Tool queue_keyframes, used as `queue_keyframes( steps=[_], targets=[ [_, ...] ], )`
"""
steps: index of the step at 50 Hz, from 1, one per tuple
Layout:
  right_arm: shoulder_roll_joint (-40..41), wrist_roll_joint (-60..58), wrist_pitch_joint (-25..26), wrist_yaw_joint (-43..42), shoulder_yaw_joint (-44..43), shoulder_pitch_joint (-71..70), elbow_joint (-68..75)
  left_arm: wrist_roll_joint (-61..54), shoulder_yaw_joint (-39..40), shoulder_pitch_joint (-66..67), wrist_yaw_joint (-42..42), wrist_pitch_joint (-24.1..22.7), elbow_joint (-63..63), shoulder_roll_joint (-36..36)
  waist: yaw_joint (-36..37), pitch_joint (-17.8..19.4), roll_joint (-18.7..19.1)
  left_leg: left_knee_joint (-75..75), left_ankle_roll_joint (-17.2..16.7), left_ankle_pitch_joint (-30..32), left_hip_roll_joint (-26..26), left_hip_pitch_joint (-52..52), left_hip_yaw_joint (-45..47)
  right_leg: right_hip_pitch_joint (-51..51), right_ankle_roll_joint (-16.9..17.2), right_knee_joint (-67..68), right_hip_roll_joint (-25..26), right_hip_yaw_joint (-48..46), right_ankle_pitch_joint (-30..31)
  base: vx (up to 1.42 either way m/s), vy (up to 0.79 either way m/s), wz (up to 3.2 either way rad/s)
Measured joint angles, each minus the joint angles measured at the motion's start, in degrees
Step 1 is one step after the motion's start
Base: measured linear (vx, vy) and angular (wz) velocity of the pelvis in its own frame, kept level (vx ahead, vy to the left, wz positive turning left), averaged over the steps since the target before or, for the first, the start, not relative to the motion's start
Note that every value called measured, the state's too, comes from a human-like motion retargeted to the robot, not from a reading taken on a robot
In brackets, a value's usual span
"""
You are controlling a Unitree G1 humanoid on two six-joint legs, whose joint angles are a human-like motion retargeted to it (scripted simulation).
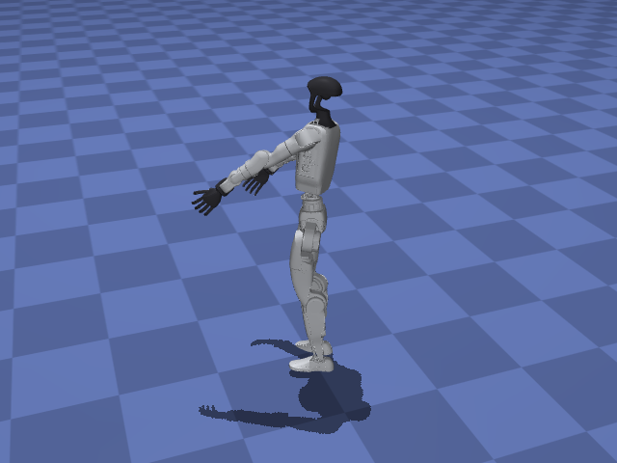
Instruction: Upper body actions
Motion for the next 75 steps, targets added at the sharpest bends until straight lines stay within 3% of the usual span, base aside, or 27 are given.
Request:
queue_keyframes(
  steps=[7, 15, 20, 23, 31, 60, 68, 75],
  targets=[
    [-4.6, 23.7, 1.8, 1.6, 7.4, -22.0, -8.4, 2.5, -4.5, -23.3, 6.3, -4.1, -4.6, 4.3, 2.1, -4.1, 0.1, 0.2, -0.2, -0.5, 0.8, -2.4, 0.5, -2.4, 0.3, 0.1, 0.4, 0.8, -0.3, 0.01, -0.07, -0.07],
    [-17.4, 45.9, -7.1, -10.2, 24.5, -46.1, -18.1, -3.1, -16.2, -40.3, 11.5, -13.1, -18.1, 10.7, 2.6, -5.8, 1.0, 0.3, -0.7, -0.7, 1.7, -5.4, 0.0, -5.1, 1.0, 0.4, 0.5, 0.8, -0.9, -0.01, 0.00, 0.01],
    [-25.9, 49.5, -17.6, -23.5, 32.7, -57.4, -24.4, 1.4, -24.4, -49.6, 19.5, -23.1, -24.6, 15.4, 4.3, -5.4, 0.7, 0.5, -0.8, -1.0, 1.7, -7.1, -0.6, -6.7, 1.3, 0.6, 0.2, 0.8, -1.3, -0.13, 0.01, 0.09],
    [-29.8, 50.1, -23.3, -32.4, 36.6, -61.1, -26.7, 1.5, -26.9, -53.5, 21.2, -25.6, -25.5, 16.1, 5.7, -5.9, 0.6, 0.5, -0.9, -1.1, 1.7, -7.4, -1.0, -6.8, 1.4, 0.7, 0.1, 0.5, -1.5, 0.00, 0.00, 0.09],
    [-34.2, 54.1, -27.5, -36.4, 39.1, -65.1, -28.4, -2.2, -26.0, -57.6, 25.5, -31.1, -26.5, 15.2, 8.7, -6.0, 0.2, 0.3, -1.0, -1.5, 1.9, -7.1, -0.6, -7.1, 1.6, 1.0, 0.1, 1.0, -1.7, 0.01, 0.00, 0.00],
    [-32.0, 51.8, -28.3, -31.9, 38.8, -58.8, -22.3, -0.4, -26.5, -52.1, 25.2, -29.7, -23.9, 13.7, 9.2, -7.7, 0.0, 0.6, -0.7, -1.9, 1.7, -6.3, -0.3, -6.5, 1.3, 1.1, 0.4, 1.5, -1.7, 0.01, 0.00, 0.00],
    [-25.4, 39.2, -30.0, -29.8, 34.3, -43.5, -20.6, 2.9, -22.6, -38.4, 26.2, -28.5, -22.1, 14.9, 7.1, -9.6, 1.3, 0.6, -0.4, -2.0, 1.5, -5.6, 0.3, -6.2, 0.9, 1.0, 0.7, 1.9, -1.5, 0.11, 0.00, -0.07],
    [-15.5, 20.2, -31.8, -27.8, 24.7, -21.8, -19.7, 6.6, -17.0, -21.3, 26.9, -25.7, -16.4, 14.7, 5.3, -8.3, 1.8, 0.3, -0.3, -1.8, 1.2, -3.3, 0.8, -4.3, 0.6, 1.0, 0.7, 1.9, -1.1, 0.01, 0.00, -0.02]
  ],
)
